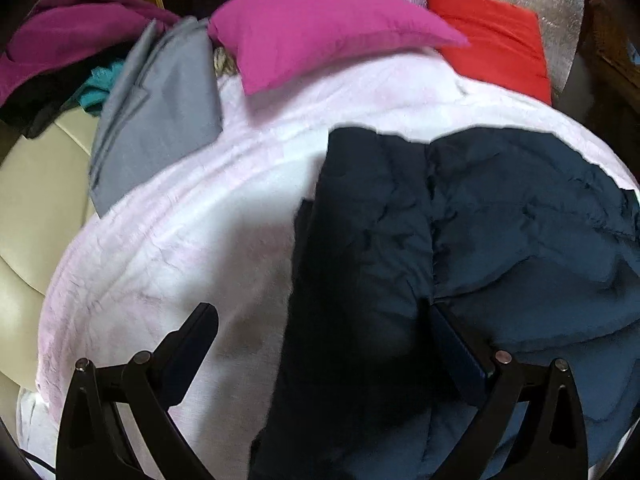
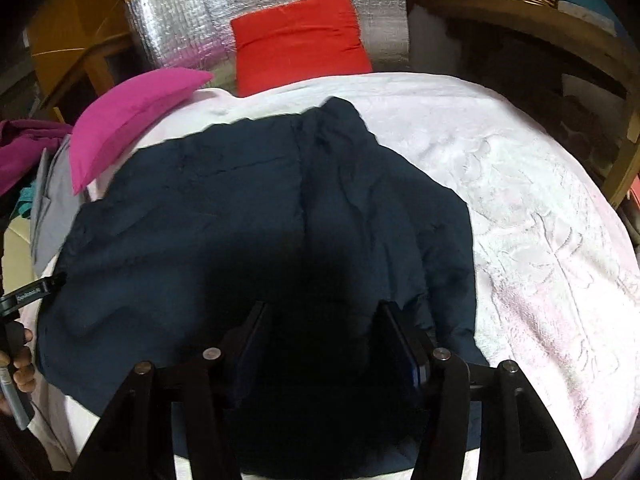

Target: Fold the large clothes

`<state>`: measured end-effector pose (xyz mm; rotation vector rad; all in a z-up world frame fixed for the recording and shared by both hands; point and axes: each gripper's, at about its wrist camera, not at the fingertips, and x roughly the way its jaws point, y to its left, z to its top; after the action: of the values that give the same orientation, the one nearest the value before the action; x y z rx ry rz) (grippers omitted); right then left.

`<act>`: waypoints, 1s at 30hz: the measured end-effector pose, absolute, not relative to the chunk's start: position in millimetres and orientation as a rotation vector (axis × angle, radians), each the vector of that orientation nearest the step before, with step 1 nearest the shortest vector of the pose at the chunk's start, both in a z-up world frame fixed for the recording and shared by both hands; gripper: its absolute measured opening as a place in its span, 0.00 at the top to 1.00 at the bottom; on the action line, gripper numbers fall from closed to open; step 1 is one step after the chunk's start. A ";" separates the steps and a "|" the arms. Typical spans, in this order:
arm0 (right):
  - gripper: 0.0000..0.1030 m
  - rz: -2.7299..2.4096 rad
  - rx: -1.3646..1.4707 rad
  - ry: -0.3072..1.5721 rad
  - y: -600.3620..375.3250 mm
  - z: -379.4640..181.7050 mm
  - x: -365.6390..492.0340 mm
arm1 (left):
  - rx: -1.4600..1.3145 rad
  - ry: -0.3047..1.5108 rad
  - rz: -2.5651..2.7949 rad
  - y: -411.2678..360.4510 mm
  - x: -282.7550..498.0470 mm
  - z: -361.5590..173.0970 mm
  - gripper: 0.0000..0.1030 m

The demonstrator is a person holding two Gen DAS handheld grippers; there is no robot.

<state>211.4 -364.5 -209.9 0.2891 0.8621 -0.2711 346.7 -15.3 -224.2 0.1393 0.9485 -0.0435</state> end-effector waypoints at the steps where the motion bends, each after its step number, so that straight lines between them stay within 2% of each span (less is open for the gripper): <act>1: 0.41 -0.258 0.283 0.843 -360.5 -202.9 208.5 | 0.139 0.927 -0.047 -14.3 343.6 -219.6 0.00; 5: 0.41 -0.208 0.265 0.835 -346.3 -195.6 204.3 | 0.097 0.889 -0.108 -7.9 332.7 -205.8 0.00; 8: 0.42 -0.162 0.262 0.913 -334.8 -213.1 211.5 | 0.075 0.937 -0.165 -5.8 333.1 -211.5 0.00; 12: 0.40 -0.186 0.214 0.918 -327.2 -220.6 215.3 | 0.126 1.041 -0.166 -14.1 338.1 -233.1 0.00; 15: 0.40 -0.172 0.255 0.930 -335.5 -215.1 218.0 | 0.101 1.045 -0.172 -11.1 337.9 -232.7 0.00; 20: 0.41 -0.243 0.313 0.834 -361.4 -190.0 205.4 | 0.061 0.997 -0.139 -1.8 335.6 -222.7 0.00; 26: 0.43 -0.314 0.362 0.887 -395.3 -215.9 213.7 | 0.041 1.033 -0.093 5.8 341.4 -230.6 0.00; 30: 0.41 -0.298 0.394 0.871 -398.1 -223.5 213.8 | 0.103 1.041 -0.086 -3.9 345.0 -238.0 0.00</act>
<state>213.8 -398.1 -223.5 0.3942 0.8711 -0.2981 345.0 -3.9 -238.0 0.1029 1.0406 -0.0859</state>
